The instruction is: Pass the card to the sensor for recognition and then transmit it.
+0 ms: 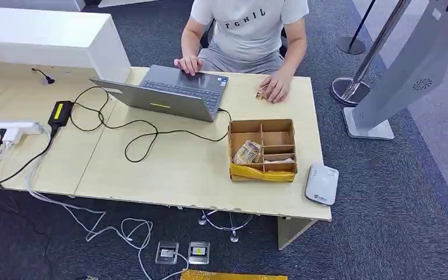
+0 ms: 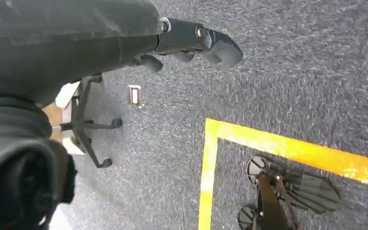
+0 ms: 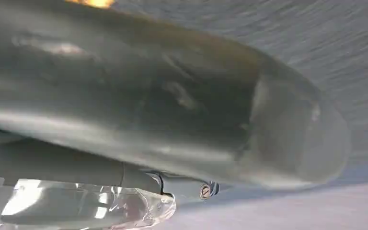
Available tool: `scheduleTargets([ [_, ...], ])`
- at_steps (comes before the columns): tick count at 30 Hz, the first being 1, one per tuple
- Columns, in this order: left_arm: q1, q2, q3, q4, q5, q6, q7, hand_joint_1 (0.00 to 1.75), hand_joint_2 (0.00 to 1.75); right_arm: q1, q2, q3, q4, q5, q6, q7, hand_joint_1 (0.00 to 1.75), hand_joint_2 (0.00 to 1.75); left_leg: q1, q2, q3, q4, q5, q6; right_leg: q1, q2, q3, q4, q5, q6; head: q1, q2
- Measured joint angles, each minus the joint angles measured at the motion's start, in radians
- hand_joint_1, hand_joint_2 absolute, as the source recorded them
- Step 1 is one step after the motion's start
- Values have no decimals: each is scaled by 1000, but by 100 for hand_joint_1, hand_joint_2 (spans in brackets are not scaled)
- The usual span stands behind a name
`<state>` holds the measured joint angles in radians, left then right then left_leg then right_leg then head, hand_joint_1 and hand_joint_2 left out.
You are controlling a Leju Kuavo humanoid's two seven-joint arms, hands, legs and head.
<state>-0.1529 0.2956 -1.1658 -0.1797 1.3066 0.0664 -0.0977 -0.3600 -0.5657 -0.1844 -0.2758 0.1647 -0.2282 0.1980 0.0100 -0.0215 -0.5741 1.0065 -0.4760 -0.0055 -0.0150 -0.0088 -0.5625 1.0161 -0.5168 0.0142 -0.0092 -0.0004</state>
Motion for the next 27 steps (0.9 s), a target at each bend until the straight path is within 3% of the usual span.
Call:
scheduleTargets([
  [6,-1,-4,-5,0,2,-2,-7,0,0,156,80,-164,35,-106,-75,-8,0,0,1,4,2,0,-2,-2,1,5,0,0,-1,-1,0,0],
  [13,-4,-9,-8,0,4,-2,-20,0,0,208,171,-297,60,-177,-96,6,0,0,1,7,5,0,-3,-2,1,9,1,0,-1,-1,0,0],
  [23,-8,-8,-8,0,14,1,-21,0,0,220,281,-386,74,-173,-101,-56,0,0,1,8,6,0,-3,-2,1,10,2,0,-1,-1,0,0],
  [27,-13,-14,-8,0,2,134,-35,0,0,221,329,-398,77,-164,-75,-64,0,0,1,8,6,0,-3,-2,1,10,2,0,-1,-1,0,0],
])
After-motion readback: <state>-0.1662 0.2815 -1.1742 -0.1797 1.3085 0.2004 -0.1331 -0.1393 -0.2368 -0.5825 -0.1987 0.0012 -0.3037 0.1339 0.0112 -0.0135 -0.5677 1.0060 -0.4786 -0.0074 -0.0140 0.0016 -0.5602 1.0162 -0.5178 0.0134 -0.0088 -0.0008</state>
